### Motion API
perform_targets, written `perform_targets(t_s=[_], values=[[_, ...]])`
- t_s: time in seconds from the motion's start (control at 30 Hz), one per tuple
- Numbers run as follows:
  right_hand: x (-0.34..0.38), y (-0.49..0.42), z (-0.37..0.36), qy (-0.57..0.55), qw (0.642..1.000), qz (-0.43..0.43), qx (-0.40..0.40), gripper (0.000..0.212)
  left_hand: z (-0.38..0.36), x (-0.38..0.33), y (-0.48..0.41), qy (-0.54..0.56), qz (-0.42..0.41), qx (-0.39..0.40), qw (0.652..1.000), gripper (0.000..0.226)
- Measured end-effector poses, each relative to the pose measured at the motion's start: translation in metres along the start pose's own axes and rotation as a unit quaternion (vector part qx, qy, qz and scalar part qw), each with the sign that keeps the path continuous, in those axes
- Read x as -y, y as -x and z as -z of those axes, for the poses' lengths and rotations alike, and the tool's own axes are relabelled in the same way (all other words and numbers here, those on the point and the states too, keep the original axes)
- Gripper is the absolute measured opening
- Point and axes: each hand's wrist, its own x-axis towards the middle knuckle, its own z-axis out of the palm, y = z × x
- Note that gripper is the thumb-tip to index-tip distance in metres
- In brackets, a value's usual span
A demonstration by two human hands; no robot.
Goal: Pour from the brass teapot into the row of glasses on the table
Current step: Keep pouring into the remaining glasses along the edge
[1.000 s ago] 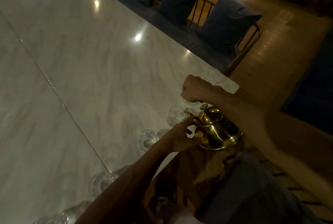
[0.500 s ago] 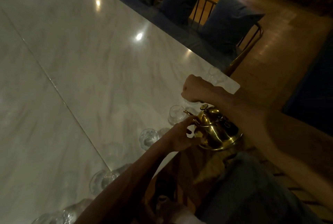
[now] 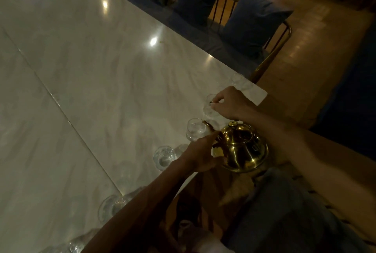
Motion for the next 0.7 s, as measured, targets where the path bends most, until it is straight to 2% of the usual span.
perform_targets(t_s=[0.1,0.33,0.7], values=[[-0.018,0.003,0.007,-0.044,0.999,0.007,-0.029,0.031,-0.001,-0.008,-0.005,-0.049,-0.014,-0.011,0.999,0.085],[-0.049,-0.007,0.027,-0.079,0.991,0.012,-0.106,0.032,0.000,-0.025,-0.033,-0.053,-0.045,-0.009,0.998,0.091],[-0.053,-0.047,0.043,0.011,0.998,0.015,-0.064,0.028,-0.003,-0.037,-0.078,0.033,-0.015,0.016,0.999,0.075]])
